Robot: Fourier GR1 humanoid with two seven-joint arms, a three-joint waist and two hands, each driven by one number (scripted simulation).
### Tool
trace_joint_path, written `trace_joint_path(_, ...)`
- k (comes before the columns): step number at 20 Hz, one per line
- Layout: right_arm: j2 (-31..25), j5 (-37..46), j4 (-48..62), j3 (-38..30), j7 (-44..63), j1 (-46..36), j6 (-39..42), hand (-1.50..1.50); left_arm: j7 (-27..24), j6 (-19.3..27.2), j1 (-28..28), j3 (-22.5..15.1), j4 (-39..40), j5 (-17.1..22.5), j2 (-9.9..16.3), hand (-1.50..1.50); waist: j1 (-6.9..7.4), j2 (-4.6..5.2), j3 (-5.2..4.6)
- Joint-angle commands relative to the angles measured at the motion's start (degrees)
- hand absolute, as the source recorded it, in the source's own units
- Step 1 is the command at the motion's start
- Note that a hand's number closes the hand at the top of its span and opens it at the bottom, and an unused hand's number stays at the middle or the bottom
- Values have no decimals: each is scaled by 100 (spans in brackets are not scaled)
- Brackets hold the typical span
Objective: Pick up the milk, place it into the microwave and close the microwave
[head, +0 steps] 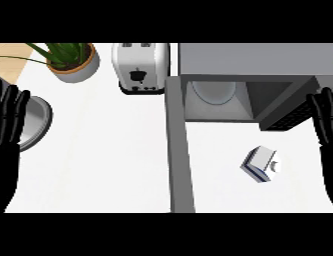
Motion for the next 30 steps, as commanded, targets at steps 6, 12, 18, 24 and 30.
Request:
trace_joint_path(6,627,2005,114,836,301,-78,-2615,-150,427,-80,107,298,-144,90,229,-150,-6,-132,-24)
trace_joint_path(12,636,1569,271,2503,1048,-730,-3450,-150,682,-123,650,374,-198,889,-175,-150,-21,-136,-19)
trace_joint_path(18,639,1830,904,2856,696,-800,-4256,-150,308,-493,1348,437,-432,1057,-305,-150,-34,-131,-16)
trace_joint_path(24,639,2433,1022,2510,1132,-817,-4532,-150,701,-509,1469,501,-948,1154,-278,-150,-47,-131,-16)
trace_joint_path(30,509,2152,605,2226,982,-71,-4320,-150,229,-1068,2449,802,-1195,1512,-376,-150,-41,-137,-15)
